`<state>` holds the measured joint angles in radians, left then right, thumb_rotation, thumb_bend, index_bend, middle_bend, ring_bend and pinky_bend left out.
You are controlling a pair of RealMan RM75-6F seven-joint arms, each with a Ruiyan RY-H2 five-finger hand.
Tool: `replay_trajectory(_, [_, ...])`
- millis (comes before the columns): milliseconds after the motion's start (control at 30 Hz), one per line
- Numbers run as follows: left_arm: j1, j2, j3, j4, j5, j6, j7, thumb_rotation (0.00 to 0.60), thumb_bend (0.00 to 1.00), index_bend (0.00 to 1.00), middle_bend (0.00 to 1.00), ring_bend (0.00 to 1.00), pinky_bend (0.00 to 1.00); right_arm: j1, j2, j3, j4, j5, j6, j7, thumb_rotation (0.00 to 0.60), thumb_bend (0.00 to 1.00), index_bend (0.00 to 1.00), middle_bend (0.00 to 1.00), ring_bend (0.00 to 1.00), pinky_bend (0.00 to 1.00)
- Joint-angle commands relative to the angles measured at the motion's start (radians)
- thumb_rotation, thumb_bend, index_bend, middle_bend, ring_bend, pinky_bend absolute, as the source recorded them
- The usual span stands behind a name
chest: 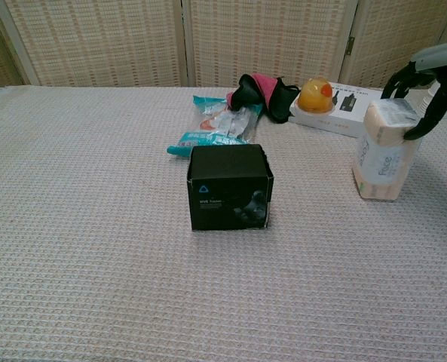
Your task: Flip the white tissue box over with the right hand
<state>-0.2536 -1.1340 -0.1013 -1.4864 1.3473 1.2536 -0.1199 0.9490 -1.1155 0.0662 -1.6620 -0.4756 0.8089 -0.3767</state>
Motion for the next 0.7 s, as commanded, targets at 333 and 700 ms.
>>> replay_trajectory(333, [0.000,-0.001,0.000,0.000,0.001,0.003,0.004,0.600,0.55,0.22,0.00,0.00,0.12,-0.281,-0.135,0.158,0.204,-0.649,0.106,0.846,0.600,0.16,0.42,0.37,0.23,0.00])
replay_trajectory(700, [0.000,-0.004,-0.002,0.003,-0.010,-0.001,0.012,0.600,0.55,0.22,0.00,0.00,0.12,-0.343,-0.451,0.027,0.843,-1.033,0.180,1.719,0.600,0.19,0.42,0.37,0.24,0.00])
